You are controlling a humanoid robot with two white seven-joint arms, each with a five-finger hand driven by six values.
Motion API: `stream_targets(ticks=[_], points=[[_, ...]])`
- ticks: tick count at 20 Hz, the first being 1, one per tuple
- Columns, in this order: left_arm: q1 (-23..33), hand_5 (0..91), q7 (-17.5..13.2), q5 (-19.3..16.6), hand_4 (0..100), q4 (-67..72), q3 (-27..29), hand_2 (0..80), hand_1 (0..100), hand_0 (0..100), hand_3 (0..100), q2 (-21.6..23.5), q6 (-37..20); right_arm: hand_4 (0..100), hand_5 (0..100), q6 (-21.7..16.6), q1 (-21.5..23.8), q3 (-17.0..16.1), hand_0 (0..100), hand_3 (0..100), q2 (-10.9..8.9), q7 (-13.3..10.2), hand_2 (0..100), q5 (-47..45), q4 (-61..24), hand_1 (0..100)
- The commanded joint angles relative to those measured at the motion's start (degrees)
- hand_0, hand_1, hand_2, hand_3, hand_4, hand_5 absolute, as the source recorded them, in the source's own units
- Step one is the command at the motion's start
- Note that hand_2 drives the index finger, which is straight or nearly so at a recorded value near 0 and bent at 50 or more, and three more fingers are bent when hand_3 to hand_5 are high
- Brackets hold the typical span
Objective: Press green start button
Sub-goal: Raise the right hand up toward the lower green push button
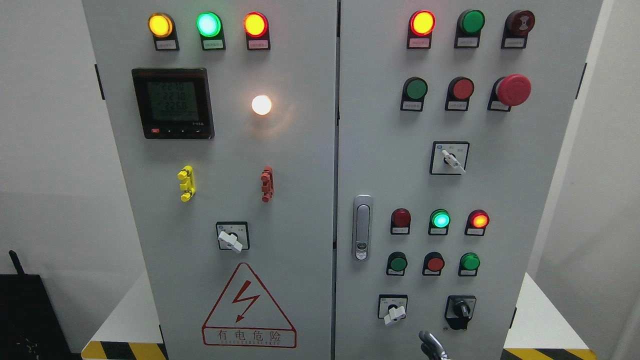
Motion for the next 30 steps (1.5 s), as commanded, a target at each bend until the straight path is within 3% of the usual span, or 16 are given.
stream_targets(ticks=[1,6,9,11,17,23,30], points=[[0.0,0.0,0.0,0.0,0,0.0,0.0,0.0,56,12,0,0.0,0.0,2,0,-0.3,-2.2,-1.3,16,6,0.04,-0.1,0,6.0,-0.2,20],[0.0,0.0,0.0,0.0,0,0.0,0.0,0.0,56,12,0,0.0,0.0,17,0,-2.0,-3.3,-1.3,14,22,0.04,-0.4,0,13.6,-0.2,25],[0.0,0.0,0.0,0.0,0,0.0,0.0,0.0,56,12,0,0.0,0.0,26,5,-3.2,-3.9,-1.3,15,33,0.04,-2.1,0,20.6,0.1,28],[0.0,0.0,0.0,0.0,0,0.0,0.0,0.0,56,12,0,0.0,0.0,37,16,-3.9,-4.2,-1.6,18,41,0.04,-3.0,0,26.3,0.1,30],[0.0,0.0,0.0,0.0,0,0.0,0.0,0.0,56,12,0,0.0,0.0,53,40,-4.9,-5.7,-3.8,27,57,0.12,-6.0,0,36.7,0.2,30],[0.0,0.0,0.0,0.0,0,0.0,0.0,0.0,56,12,0,0.0,0.0,61,55,-4.9,-8.3,-4.7,43,61,0.12,-6.1,0,46.1,0.7,32],[0.0,0.0,0.0,0.0,0,0.0,0.0,0.0,56,12,0,0.0,0.0,65,66,-4.9,-10.4,-5.0,52,64,0.21,-7.7,0,56.3,1.0,34]])
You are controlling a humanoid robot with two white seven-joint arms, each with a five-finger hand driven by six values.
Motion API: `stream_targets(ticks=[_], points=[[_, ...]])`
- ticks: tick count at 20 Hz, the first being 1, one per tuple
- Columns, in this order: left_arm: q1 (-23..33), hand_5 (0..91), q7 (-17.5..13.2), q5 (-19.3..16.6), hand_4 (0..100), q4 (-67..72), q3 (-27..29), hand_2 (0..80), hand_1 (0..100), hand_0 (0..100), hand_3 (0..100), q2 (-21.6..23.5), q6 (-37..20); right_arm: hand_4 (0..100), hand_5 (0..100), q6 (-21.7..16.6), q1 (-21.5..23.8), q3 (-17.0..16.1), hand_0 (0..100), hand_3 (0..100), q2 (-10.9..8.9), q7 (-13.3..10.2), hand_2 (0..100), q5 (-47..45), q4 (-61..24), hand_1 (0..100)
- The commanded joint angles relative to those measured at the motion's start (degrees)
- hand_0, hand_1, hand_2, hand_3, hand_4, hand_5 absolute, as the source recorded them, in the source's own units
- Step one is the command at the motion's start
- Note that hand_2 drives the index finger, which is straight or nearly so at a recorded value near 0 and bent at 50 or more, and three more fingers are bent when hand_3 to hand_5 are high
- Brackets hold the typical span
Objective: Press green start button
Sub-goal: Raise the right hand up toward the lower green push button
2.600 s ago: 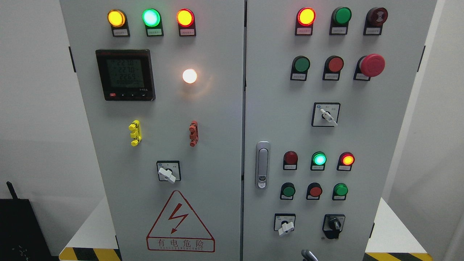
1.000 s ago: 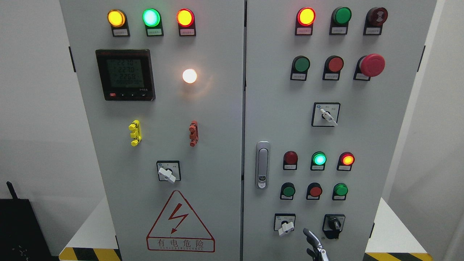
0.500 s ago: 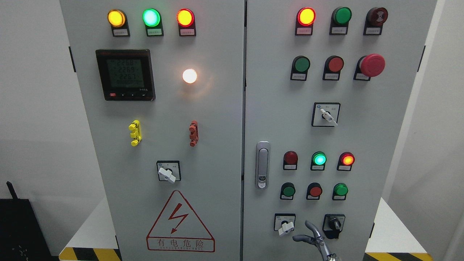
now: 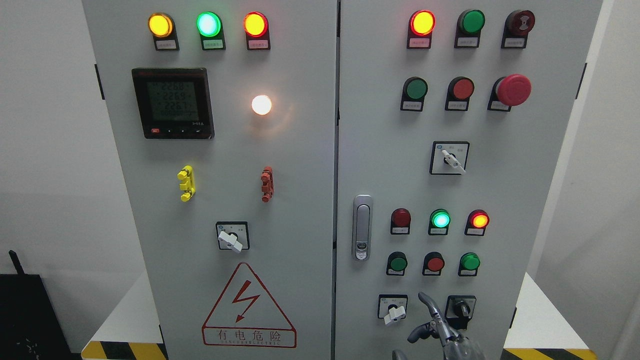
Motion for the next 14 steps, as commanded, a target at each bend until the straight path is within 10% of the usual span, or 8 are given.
stream_targets(ticks=[1,14], points=[[0.0,0.0,0.0,0.0,0,0.0,0.0,0.0,56,12,0,0.0,0.0,66,66,0.1,-2.5,-0.4,52,65,0.02,-0.6,0,9.1,0.6,35],[0.1,0.0,0.0,0.0,0,0.0,0.0,0.0,56,12,0,0.0,0.0,68,69,0.3,-6.6,-0.4,57,68,0.11,-0.8,0,12.7,4.5,37]])
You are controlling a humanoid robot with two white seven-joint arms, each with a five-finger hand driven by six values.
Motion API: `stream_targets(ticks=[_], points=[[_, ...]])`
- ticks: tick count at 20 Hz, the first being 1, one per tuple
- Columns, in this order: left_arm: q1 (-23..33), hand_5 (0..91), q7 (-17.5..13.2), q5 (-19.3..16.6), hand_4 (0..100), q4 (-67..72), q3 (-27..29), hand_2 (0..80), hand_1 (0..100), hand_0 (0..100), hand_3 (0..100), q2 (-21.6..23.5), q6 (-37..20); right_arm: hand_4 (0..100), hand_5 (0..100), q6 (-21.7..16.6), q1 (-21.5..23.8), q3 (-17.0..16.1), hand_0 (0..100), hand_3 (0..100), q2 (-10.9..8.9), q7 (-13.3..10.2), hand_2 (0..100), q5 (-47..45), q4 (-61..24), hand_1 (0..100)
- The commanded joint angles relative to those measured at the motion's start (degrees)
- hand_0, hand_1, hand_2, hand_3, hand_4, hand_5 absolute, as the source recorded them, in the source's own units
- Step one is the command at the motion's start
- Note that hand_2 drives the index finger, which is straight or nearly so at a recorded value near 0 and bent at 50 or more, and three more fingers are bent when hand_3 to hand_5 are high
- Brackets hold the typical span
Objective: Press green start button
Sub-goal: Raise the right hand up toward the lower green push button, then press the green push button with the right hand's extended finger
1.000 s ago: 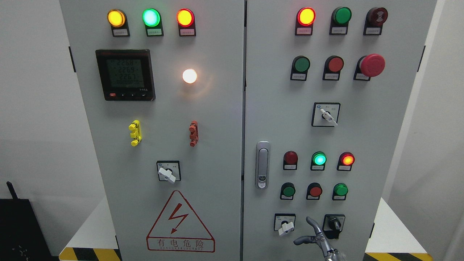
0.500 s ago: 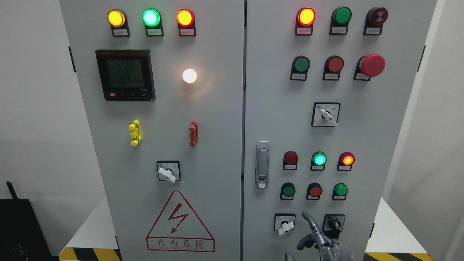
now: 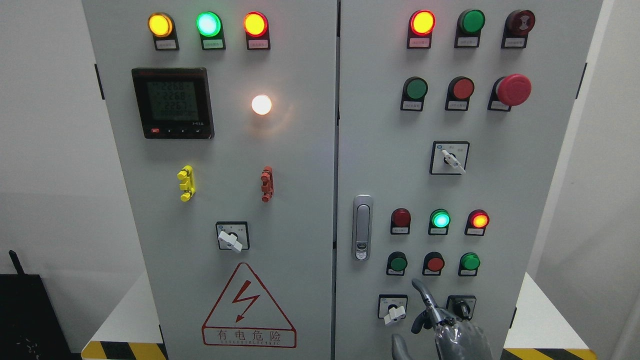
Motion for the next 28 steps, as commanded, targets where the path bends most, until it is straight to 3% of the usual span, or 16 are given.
stream_targets(ticks=[1,28], points=[[0.0,0.0,0.0,0.0,0,0.0,0.0,0.0,56,12,0,0.0,0.0,68,69,0.1,-2.2,0.4,58,68,0.03,0.0,0,1.7,3.3,37],[0.1,0.0,0.0,0.0,0,0.0,0.0,0.0,56,12,0,0.0,0.0,68,69,0.3,-7.2,0.7,62,68,0.21,0.1,0,2.0,10.4,37]])
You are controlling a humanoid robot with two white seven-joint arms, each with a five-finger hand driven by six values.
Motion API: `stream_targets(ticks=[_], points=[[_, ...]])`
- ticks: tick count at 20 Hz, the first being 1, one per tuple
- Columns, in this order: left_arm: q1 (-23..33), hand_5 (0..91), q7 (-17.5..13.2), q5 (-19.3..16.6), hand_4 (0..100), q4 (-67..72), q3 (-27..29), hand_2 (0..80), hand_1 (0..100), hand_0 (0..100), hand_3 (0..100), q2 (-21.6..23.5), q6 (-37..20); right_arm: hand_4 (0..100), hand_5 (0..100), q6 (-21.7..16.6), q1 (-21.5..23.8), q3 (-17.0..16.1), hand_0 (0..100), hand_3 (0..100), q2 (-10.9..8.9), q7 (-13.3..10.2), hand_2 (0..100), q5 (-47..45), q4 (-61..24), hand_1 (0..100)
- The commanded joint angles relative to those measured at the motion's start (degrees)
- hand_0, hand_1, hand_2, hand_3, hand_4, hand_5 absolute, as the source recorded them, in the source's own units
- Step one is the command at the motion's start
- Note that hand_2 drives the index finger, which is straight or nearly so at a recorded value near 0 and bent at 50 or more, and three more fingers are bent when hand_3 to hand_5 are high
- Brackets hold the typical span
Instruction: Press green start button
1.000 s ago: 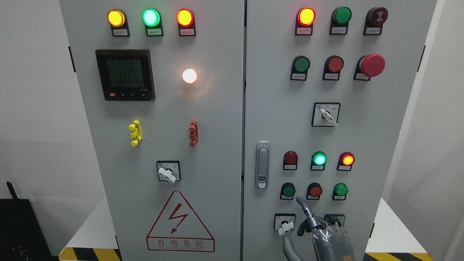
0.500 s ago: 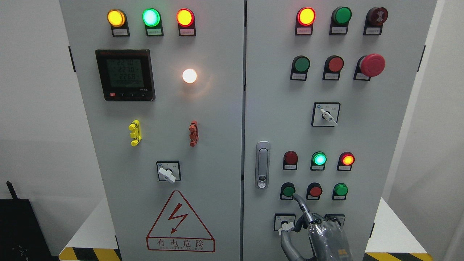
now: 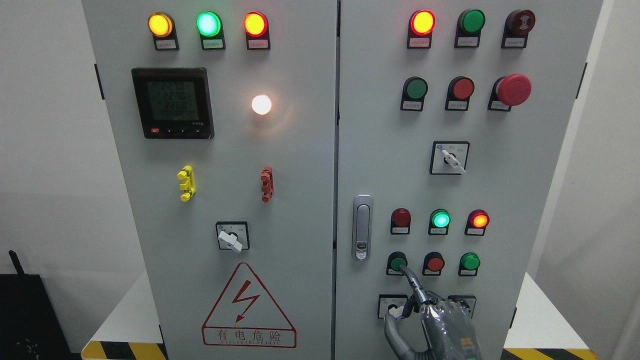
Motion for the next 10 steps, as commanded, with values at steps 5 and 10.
stream_targets(ticks=[5,10], points=[[-0.1,0.0,0.0,0.0,0,0.0,0.0,0.0,56,12,0,0.0,0.0,68,69,0.1,-1.0,1.0,63,68,0.08,0.0,0,0.0,2.4,37],[-0.1,0.0,0.0,0.0,0,0.0,0.0,0.0,56,12,0,0.0,0.0,68,69,0.0,-1.2,1.0,63,68,0.08,0.0,0,-0.1,2.3,37]])
